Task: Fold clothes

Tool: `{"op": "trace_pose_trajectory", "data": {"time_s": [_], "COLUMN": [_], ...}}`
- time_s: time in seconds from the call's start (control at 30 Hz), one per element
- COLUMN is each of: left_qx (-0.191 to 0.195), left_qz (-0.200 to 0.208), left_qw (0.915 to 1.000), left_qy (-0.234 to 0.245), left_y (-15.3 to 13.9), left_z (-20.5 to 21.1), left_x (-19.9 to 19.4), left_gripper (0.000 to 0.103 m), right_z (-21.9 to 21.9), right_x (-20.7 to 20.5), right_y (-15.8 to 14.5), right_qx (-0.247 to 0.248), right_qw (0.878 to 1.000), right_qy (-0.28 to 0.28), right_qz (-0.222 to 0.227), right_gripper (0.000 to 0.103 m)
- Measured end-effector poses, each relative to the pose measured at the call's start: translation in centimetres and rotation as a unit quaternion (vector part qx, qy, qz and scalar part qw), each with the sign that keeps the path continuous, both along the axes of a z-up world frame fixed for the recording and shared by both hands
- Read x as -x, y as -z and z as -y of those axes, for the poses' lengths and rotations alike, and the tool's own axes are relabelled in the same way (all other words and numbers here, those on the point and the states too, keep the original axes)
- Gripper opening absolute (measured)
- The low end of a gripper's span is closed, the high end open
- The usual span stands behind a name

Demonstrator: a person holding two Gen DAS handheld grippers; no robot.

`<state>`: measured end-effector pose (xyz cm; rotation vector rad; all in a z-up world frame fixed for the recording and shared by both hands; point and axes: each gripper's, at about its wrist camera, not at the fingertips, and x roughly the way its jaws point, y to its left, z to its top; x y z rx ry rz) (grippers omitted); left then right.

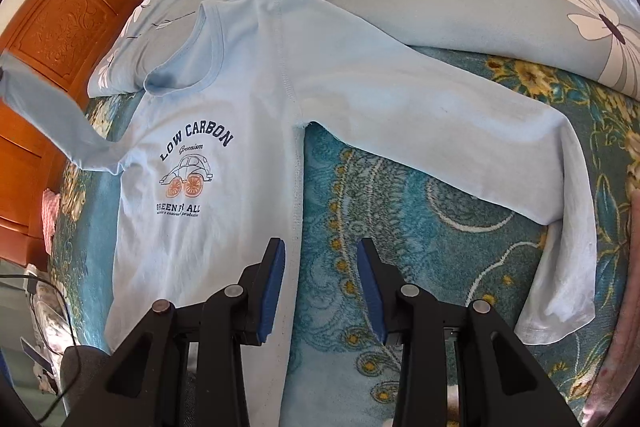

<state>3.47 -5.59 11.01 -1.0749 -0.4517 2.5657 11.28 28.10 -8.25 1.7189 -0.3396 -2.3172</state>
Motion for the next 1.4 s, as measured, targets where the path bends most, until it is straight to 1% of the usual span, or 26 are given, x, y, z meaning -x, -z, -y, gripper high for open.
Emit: {"op": "trace_pose_trajectory", "data": {"time_s": [0.07,0.13,0.23,0.33,0.4,0.43,0.47,0.5,0.57,0.6,0.63,0.67,0.7,0.73,0.77,0.8,0.83,0.87,0.9,0.97,1.0,1.1,1.17,1.23,1.33,1.4], "left_qx": [-0.001,0.007,0.020,0.007,0.000,-0.003,-0.005,-0.011,-0.042,-0.059,-0.075,-0.083,-0.079,-0.065,-0.034,0.002,0.036,0.065,0.084,0.103,0.099,0.066,0.068,0.075,0.078,0.095], "left_qz": [0.038,0.079,0.134,0.182,0.204,0.213,0.222,0.225,0.214,0.208,0.201,0.191,0.178,0.165,0.158,0.155,0.156,0.161,0.168,0.183,0.188,0.189,0.187,0.190,0.186,0.180], "left_qw": [0.9985,0.9947,0.9873,0.9783,0.9719,0.9686,0.9651,0.9634,0.9647,0.9660,0.9669,0.9699,0.9752,0.9809,0.9860,0.9879,0.9865,0.9828,0.9787,0.9716,0.9702,0.9700,0.9692,0.9676,0.9690,0.9684], "left_qy": [0.039,0.065,0.082,0.099,0.117,0.128,0.138,0.145,0.147,0.142,0.138,0.126,0.106,0.079,0.041,0.000,-0.036,-0.064,-0.083,-0.108,-0.118,-0.138,-0.145,-0.149,-0.143,-0.144], "left_y": [3.2,6.7,11.1,14.0,15.1,15.5,15.8,16.0,15.4,15.0,14.5,14.1,13.8,13.6,13.7,14.0,14.6,15.3,16.1,17.6,18.1,19.2,19.8,20.5,21.0,21.0], "left_z": [-4.9,-8.9,-12.9,-14.9,-15.6,-15.9,-16.2,-16.1,-14.6,-13.2,-11.8,-10.1,-8.1,-6.1,-4.0,-1.9,0.0,1.9,3.5,6.2,7.0,8.7,9.0,9.0,8.8,8.5], "left_x": [1.7,2.8,3.7,3.7,3.4,3.2,3.0,2.6,1.8,1.3,0.7,0.1,-0.5,-1.1,-1.7,-2.2,-2.5,-2.8,-3.1,-3.6,-3.7,-3.5,-2.9,-2.6,-2.3,-2.0], "left_gripper": [0.003,0.003,0.003,0.004,0.010,0.019,0.032,0.042,0.048,0.053,0.055,0.058,0.059,0.060,0.061,0.061,0.061,0.061,0.061,0.061,0.061,0.061,0.061,0.061,0.061,0.061], "right_z": [-0.7,-1.5,-2.7,-2.9,-2.9,-2.9,-2.9,-2.9,-2.9,-2.9,-2.9,-2.8,-2.6,-2.2,-1.8,-1.3,-0.6,0.0,0.7,2.3,2.8,3.6,4.4,5.0,5.2,5.0], "right_x": [-0.2,-0.6,-1.2,-1.2,-1.1,-1.0,-0.9,-0.8,-0.7,-0.6,-0.6,-0.4,0.1,0.5,1.2,2.0,2.8,3.7,4.7,6.9,7.9,11.1,12.8,14.1,15.0,15.0], "right_y": [0.3,0.6,0.9,1.2,1.3,1.3,1.4,1.5,1.6,1.7,1.7,1.7,1.6,1.5,1.3,1.1,1.0,0.7,0.4,0.2,0.2,0.6,1.1,2.0,2.9,3.1], "right_qx": [0.004,0.005,0.008,0.010,0.010,0.011,0.011,0.012,0.013,0.013,0.013,0.014,0.017,0.019,0.020,0.021,0.020,0.018,0.016,0.010,0.007,0.002,-0.001,-0.011,-0.033,-0.021], "right_qw": [1.000,1.000,0.999,0.999,0.999,0.999,0.999,0.999,0.999,0.999,0.999,0.999,0.999,0.999,1.000,1.000,1.000,1.000,0.999,0.999,0.999,0.999,0.999,0.999,0.999,1.000], "right_qy": [0.009,0.018,0.032,0.035,0.035,0.034,0.034,0.034,0.033,0.033,0.032,0.031,0.028,0.024,0.019,0.014,0.009,0.004,-0.001,-0.011,-0.014,-0.021,-0.026,-0.024,-0.007,0.002], "right_qz": [0.005,0.009,0.013,0.015,0.016,0.016,0.017,0.017,0.018,0.018,0.019,0.018,0.014,0.010,0.004,-0.001,-0.009,-0.020,-0.031,-0.048,-0.050,-0.050,-0.042,-0.025,-0.007,-0.001], "right_gripper": [0.039,0.039,0.039,0.039,0.039,0.039,0.039,0.039,0.039,0.039,0.039,0.039,0.039,0.039,0.039,0.039,0.039,0.039,0.039,0.039,0.039,0.039,0.039,0.039,0.039,0.037]}}
